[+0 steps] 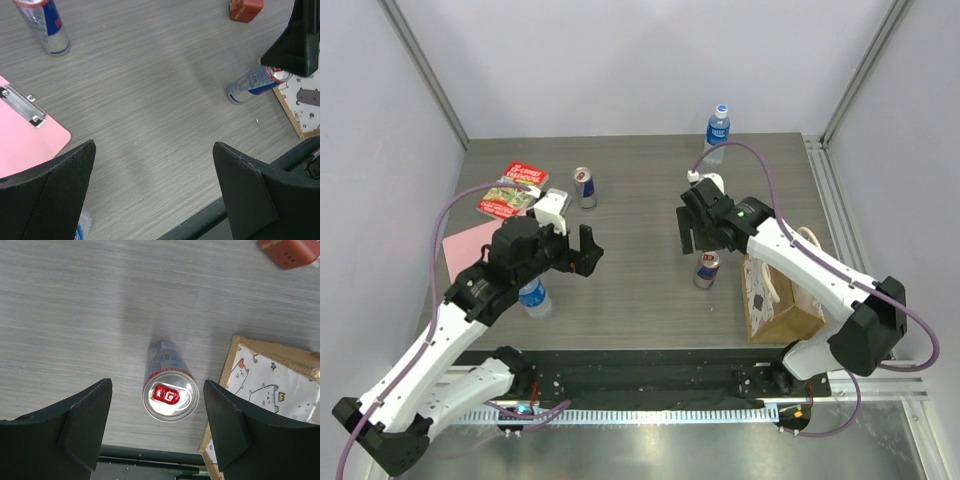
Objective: Place the beverage into the canvas bag
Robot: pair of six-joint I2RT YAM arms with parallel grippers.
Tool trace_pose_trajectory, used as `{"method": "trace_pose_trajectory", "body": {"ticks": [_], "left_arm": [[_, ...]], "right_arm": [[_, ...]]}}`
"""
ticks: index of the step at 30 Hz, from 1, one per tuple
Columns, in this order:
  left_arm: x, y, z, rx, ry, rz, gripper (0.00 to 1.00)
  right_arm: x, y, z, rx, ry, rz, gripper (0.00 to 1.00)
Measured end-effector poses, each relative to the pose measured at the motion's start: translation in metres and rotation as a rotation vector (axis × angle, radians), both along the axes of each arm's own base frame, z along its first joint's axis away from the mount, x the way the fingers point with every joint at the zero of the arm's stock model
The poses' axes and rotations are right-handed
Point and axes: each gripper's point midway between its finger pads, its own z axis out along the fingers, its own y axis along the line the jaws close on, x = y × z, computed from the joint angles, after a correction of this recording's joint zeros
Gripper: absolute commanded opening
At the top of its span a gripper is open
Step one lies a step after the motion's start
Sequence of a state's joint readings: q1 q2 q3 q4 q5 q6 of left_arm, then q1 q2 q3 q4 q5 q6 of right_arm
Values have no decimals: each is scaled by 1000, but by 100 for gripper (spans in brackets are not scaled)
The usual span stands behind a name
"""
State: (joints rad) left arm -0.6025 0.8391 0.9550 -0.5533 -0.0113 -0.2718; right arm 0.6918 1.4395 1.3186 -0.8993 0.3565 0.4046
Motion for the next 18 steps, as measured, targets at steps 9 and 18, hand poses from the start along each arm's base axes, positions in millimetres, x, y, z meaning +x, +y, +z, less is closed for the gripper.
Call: {"method": "trace_pose_trajectory", "body": {"ticks": [9,18], "left_arm": [[1,7,13,-12,-57,24,100],[1,7,12,-8,-58,25,100]], "right_arm": [[-21,-6,-29,-12,88,25,80],[-23,-7,-40,-17,97,26,79]]}}
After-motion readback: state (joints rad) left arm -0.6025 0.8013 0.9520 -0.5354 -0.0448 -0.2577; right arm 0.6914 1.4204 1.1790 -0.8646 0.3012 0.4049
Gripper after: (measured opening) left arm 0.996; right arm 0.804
